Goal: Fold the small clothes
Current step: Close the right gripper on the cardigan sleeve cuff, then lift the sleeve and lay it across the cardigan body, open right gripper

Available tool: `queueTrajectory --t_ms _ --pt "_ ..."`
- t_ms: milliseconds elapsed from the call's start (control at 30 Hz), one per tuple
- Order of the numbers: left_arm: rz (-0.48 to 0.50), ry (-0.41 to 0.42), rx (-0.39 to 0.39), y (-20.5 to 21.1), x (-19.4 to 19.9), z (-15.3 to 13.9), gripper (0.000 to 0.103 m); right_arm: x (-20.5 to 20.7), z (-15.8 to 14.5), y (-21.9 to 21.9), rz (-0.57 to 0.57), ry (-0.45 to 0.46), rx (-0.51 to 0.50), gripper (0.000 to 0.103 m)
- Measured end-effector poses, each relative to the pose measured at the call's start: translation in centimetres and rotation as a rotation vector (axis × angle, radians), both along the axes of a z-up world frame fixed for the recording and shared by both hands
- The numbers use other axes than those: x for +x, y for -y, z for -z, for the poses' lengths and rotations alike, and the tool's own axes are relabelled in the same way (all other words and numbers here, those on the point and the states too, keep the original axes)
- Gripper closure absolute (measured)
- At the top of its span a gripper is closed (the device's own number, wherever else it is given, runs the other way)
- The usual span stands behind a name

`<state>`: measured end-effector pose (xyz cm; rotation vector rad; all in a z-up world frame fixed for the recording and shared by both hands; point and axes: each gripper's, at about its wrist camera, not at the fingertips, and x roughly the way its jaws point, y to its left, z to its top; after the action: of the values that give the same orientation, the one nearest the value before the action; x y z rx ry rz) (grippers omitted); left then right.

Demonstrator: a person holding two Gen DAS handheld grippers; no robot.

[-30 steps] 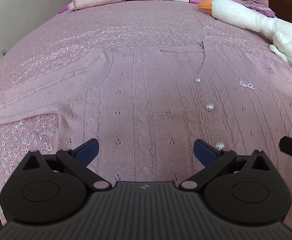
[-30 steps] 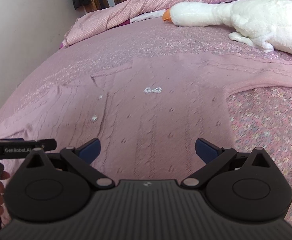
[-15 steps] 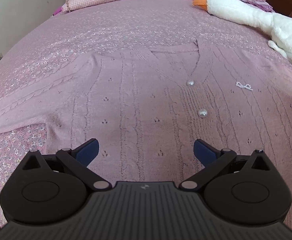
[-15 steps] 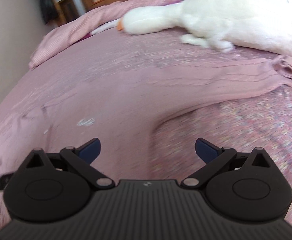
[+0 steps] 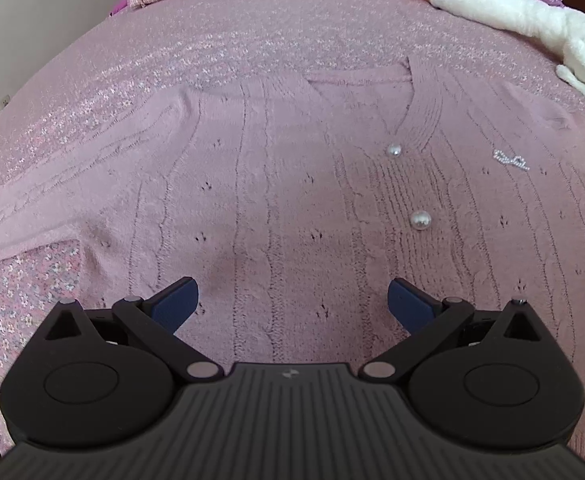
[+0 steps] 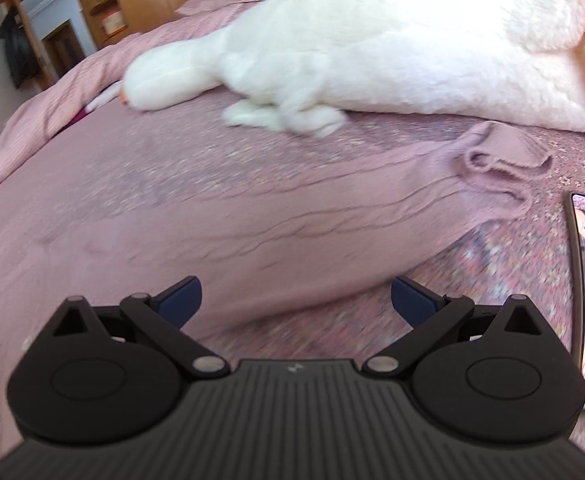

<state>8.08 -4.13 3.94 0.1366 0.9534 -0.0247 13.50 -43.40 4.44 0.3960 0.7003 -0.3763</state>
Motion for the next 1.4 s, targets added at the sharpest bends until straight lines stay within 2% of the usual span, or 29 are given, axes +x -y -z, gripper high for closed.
queueTrajectory --t_ms 200,267,333,467,533,633,1000,1233,1400 --pt "-0.004 -0.020 0.009 0.6 0.4 0.6 0.000 0.9 1.1 3.3 0.038 0.043 0.043 0.001" --pt "-0.006 -0.023 0.015 0.7 0.6 0.8 0.000 1.1 1.4 4.0 0.054 0.067 0.026 0.009" --pt "-0.015 -0.029 0.018 0.9 0.7 0.8 0.000 1.2 1.7 4.3 0.067 0.072 -0.015 0.025" --pt "-0.016 -0.031 0.020 0.9 0.8 0.8 0.000 1.2 1.9 4.7 0.085 0.100 -0.041 0.041" --pt "-0.018 -0.027 0.023 0.9 0.8 0.7 0.000 1.0 1.7 5.2 0.090 0.110 -0.012 0.078" --pt "-0.019 -0.024 0.022 0.9 0.6 0.6 0.000 0.5 1.1 5.6 0.099 0.148 0.060 0.090" --pt "-0.030 -0.001 0.033 0.4 0.4 -0.3 0.000 -1.9 -4.4 -0.4 -0.042 0.337 0.037 0.093" --pt "-0.047 0.024 0.024 -0.9 0.2 -0.9 0.000 -2.1 -6.4 -4.9 -0.126 0.388 0.054 0.093" --pt "-0.065 0.028 0.024 -2.0 0.3 -1.1 0.000 -1.9 -7.0 -7.7 -0.156 0.416 0.026 0.093"
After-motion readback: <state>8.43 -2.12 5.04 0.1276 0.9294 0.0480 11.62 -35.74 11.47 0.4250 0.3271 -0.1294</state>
